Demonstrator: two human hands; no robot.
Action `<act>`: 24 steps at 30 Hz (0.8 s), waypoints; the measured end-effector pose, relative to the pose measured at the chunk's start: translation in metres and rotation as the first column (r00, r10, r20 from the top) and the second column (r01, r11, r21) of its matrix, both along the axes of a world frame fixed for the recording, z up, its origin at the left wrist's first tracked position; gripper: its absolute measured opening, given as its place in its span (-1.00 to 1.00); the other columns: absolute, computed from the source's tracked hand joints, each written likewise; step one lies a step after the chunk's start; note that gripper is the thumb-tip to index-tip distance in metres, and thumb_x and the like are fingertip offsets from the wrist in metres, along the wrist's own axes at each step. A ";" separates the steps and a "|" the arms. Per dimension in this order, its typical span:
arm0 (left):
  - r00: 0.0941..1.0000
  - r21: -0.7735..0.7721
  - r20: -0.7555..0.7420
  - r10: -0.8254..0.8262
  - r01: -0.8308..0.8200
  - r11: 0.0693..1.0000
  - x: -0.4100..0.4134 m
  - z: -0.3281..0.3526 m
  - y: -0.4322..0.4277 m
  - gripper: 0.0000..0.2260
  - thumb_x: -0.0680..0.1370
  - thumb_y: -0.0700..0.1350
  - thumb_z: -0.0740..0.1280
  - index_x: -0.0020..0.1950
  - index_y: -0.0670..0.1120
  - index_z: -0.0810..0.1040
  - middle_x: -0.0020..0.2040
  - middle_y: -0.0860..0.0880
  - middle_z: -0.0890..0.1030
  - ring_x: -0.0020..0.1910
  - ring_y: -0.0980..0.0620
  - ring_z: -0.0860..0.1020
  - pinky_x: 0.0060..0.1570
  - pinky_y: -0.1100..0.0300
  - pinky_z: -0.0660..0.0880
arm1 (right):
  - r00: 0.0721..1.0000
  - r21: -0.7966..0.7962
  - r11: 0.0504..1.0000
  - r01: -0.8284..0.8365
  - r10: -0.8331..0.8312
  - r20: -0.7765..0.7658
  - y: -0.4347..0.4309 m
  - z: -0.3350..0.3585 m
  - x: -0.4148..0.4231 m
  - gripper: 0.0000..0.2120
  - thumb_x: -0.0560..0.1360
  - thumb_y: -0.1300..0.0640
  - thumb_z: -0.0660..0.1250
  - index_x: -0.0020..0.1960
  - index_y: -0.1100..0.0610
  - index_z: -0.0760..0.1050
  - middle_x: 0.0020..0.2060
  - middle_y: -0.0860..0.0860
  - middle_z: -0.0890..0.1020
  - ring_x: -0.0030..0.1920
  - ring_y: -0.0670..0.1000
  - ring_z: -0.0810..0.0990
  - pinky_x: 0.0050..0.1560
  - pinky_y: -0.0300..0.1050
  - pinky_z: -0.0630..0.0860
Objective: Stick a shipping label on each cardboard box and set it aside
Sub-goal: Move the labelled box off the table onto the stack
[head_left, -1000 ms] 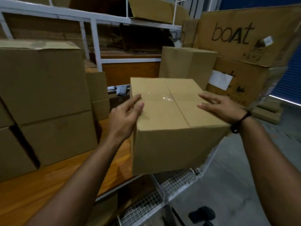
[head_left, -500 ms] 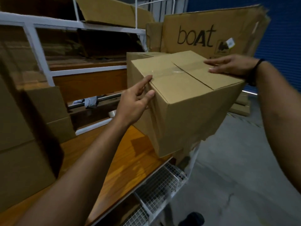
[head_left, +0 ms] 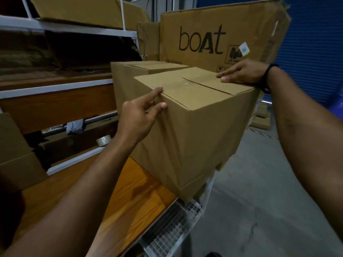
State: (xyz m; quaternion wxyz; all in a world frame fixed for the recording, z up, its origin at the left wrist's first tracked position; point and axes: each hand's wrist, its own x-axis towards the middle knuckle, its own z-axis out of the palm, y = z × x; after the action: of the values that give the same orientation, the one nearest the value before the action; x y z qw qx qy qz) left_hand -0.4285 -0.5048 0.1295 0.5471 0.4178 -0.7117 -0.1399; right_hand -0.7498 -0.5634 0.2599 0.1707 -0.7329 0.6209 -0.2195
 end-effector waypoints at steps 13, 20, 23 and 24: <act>0.900 -0.050 0.226 0.374 -0.373 0.927 -0.073 0.002 -0.023 -0.25 0.42 0.51 0.04 0.55 0.23 0.12 0.14 -0.16 0.63 0.08 -0.05 0.62 0.04 0.06 0.53 | 0.988 -0.063 0.986 -0.153 0.152 -0.024 -0.082 -0.003 -0.041 -0.66 0.44 -0.08 0.42 0.18 -0.01 0.62 0.13 -0.09 0.59 0.22 -0.04 0.44 0.16 -0.13 0.29; 0.968 0.063 0.095 0.233 -0.240 0.969 -0.100 -0.018 -0.013 -0.01 0.31 0.58 0.13 0.59 0.16 -0.13 0.48 -0.13 0.35 0.38 -0.08 0.43 0.25 -0.14 0.48 | 0.944 -0.398 0.879 -0.263 0.320 0.084 -0.041 -0.018 -0.035 -0.31 0.30 -0.46 0.29 0.21 0.01 0.59 0.24 -0.03 0.57 0.25 -0.08 0.48 0.28 0.01 0.42; 0.977 0.096 0.156 0.146 -0.162 0.982 -0.109 -0.036 -0.007 0.12 0.23 0.59 0.25 0.56 0.19 -0.28 0.61 -0.02 0.00 0.54 -0.07 0.15 0.37 -0.25 0.32 | 0.901 -0.465 0.781 -0.417 0.422 -0.099 -0.009 -0.055 -0.030 -0.38 0.29 -0.45 0.26 0.27 -0.20 0.45 0.30 -0.19 0.44 0.32 -0.14 0.34 0.32 0.03 0.22; 0.970 0.098 0.187 0.157 -0.178 0.979 -0.113 -0.039 -0.006 0.14 0.22 0.57 0.29 0.55 0.19 -0.31 0.61 0.02 -0.10 0.56 -0.05 0.06 0.41 -0.26 0.24 | 0.892 -0.506 0.737 -0.447 0.413 -0.187 -0.005 -0.065 -0.029 -0.34 0.26 -0.47 0.25 0.29 -0.22 0.42 0.31 -0.20 0.44 0.33 -0.13 0.34 0.35 0.08 0.19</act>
State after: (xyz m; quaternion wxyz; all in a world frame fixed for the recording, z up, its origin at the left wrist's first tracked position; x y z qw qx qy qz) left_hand -0.5411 -0.5109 0.0900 0.4663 0.5180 -0.7106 -0.0957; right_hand -0.7790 -0.5688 0.1951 -0.0144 -0.8805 0.3532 -0.3158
